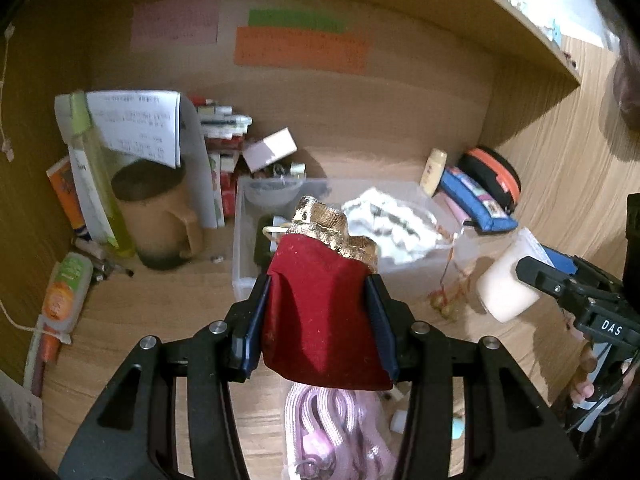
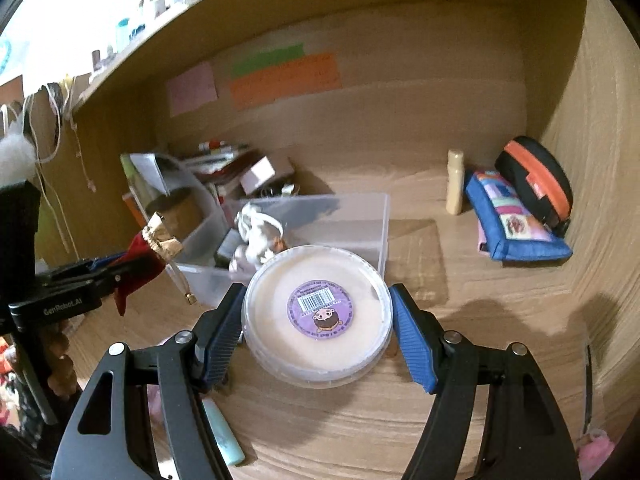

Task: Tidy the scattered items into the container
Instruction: 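Carry the red pouch and tape roll into the clear box and release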

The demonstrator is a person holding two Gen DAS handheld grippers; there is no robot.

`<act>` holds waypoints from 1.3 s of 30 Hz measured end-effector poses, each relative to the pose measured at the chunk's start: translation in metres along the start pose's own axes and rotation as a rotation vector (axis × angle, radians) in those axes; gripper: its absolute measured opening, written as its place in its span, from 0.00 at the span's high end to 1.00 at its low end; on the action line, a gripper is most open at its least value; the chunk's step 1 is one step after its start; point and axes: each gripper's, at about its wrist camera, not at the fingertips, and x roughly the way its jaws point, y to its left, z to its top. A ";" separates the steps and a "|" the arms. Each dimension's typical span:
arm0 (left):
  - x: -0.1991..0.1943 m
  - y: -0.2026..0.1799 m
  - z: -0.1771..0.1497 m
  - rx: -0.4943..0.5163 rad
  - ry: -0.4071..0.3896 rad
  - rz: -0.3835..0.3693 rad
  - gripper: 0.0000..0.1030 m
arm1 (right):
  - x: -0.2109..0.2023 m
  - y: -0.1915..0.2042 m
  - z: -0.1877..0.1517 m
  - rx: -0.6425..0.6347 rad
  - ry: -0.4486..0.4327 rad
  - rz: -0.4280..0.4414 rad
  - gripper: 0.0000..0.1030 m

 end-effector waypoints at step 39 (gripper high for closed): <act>0.121 0.021 0.062 -0.113 0.106 0.000 0.55 | 0.143 -0.010 0.073 -0.104 0.112 -0.060 0.34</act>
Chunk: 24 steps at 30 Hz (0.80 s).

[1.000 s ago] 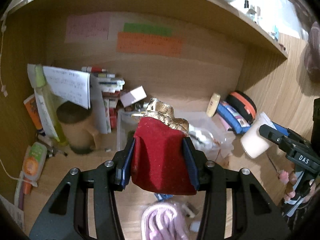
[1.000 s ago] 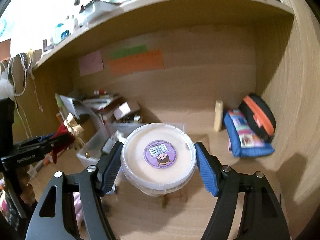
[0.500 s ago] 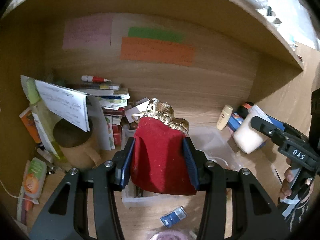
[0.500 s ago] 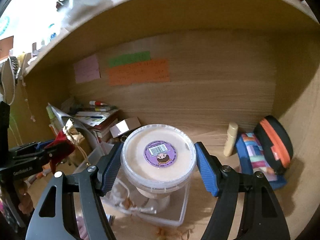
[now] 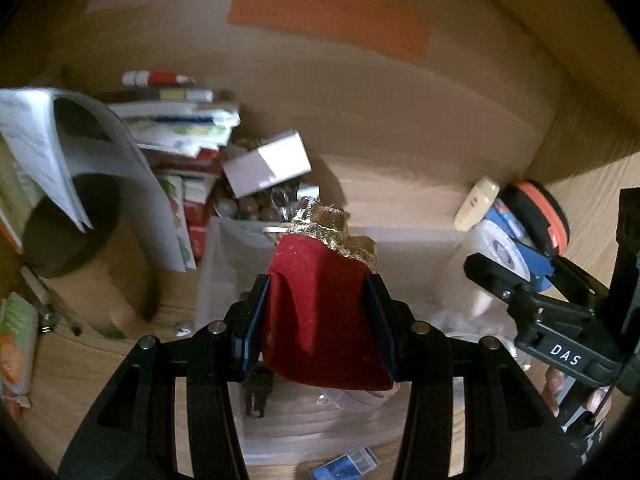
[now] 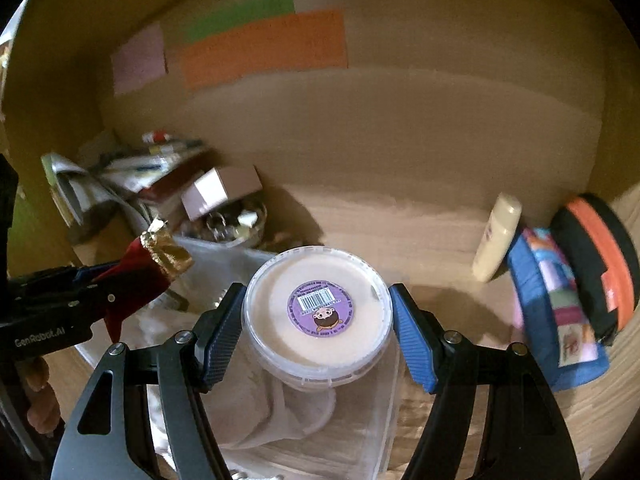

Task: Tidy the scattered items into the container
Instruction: 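Carry the red pouch and tape roll into the clear box and release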

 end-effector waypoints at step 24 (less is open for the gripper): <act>0.003 0.005 -0.010 -0.011 0.039 0.013 0.39 | 0.010 0.015 -0.008 -0.062 0.017 -0.041 0.33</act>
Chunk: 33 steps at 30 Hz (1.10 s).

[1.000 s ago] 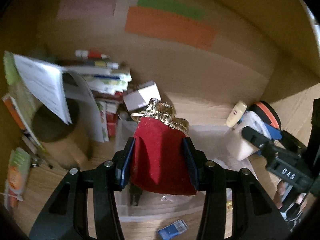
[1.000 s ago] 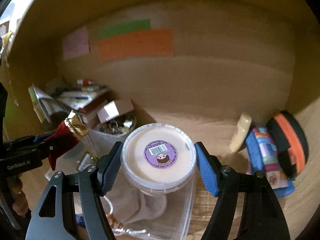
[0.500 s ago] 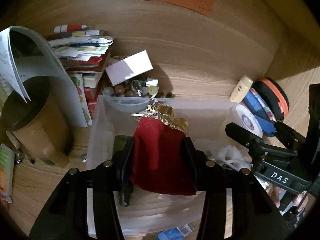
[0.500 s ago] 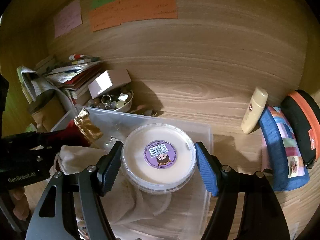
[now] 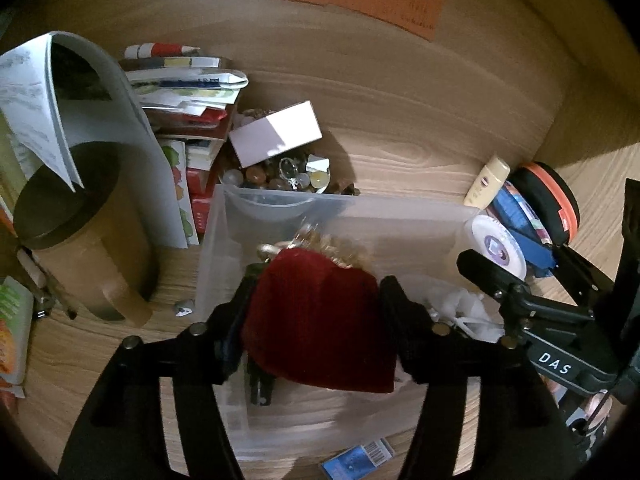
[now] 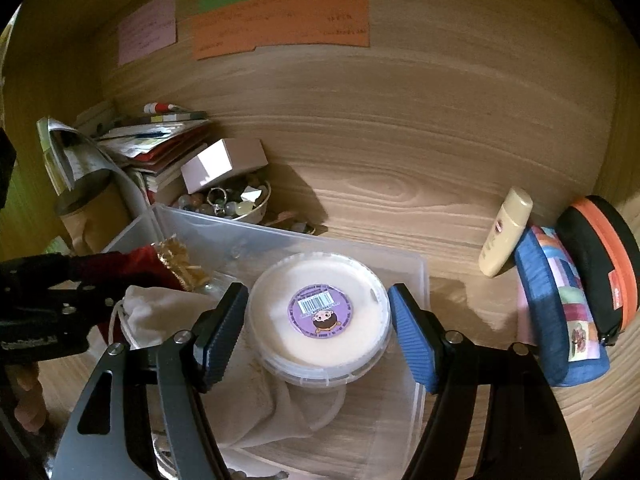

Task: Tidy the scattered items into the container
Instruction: 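Carry the red pouch and tape roll into the clear box and release, then move the left gripper to the bagged pink rope while the right moves to the orange cord bead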

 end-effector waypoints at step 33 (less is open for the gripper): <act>-0.084 -0.027 -0.035 0.137 -0.177 0.122 0.07 | -0.101 0.016 -0.018 -0.066 -0.137 -0.011 0.08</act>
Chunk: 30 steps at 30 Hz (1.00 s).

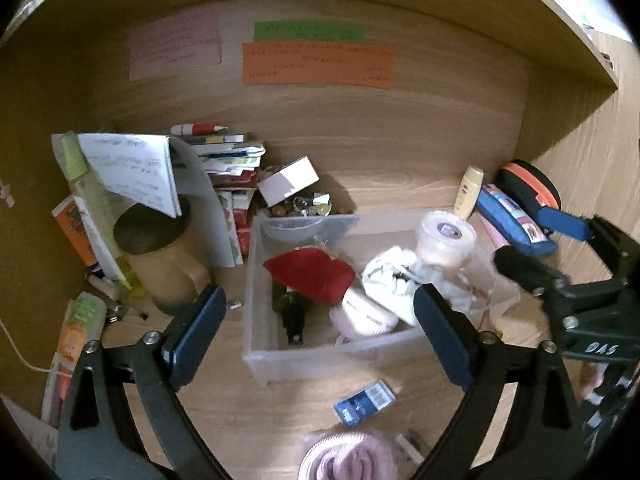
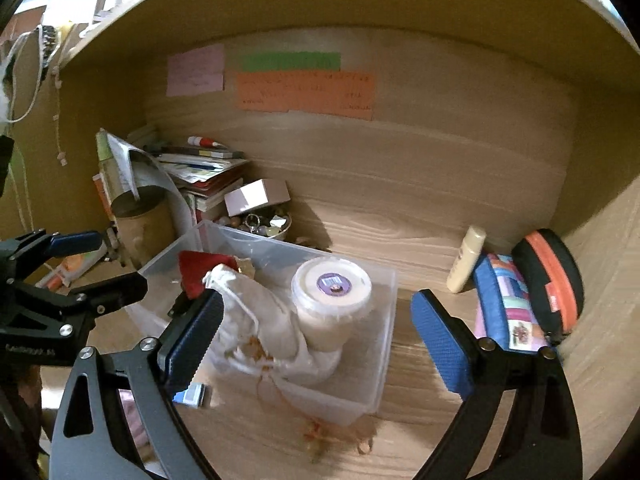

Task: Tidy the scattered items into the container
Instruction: 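Move the left gripper to the bagged pink rope while the right moves to the orange cord bead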

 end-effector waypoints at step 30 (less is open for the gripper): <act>0.000 -0.016 -0.111 0.099 0.317 -0.075 0.06 | 0.016 -0.024 -0.090 0.002 0.266 -0.040 0.02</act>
